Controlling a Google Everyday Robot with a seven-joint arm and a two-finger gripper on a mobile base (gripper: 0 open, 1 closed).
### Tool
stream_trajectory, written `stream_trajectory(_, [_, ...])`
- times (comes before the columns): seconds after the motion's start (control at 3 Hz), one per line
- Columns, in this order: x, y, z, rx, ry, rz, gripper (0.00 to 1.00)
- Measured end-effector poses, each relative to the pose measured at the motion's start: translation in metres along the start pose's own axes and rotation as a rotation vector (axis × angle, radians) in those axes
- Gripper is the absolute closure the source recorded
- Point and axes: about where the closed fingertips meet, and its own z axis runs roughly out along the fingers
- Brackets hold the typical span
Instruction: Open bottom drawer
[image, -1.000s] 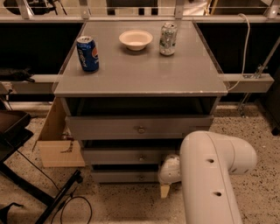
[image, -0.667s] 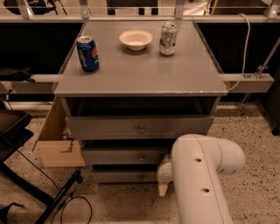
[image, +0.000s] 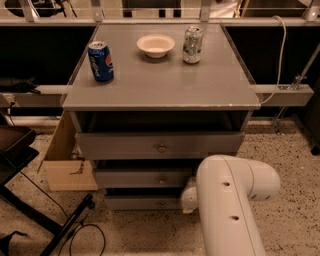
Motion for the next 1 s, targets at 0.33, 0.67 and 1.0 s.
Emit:
stream_trajectory(0.33, [0.007,0.006,-0.007,-0.007,0.026,0.004,0.72])
stream_trajectory(0.67, [0.006,0.005,-0.010,-0.007,0.026,0.004,0.95])
stream_trajectory(1.0, [0.013,0.007,-0.018,-0.005,0.039,0.016,1.00])
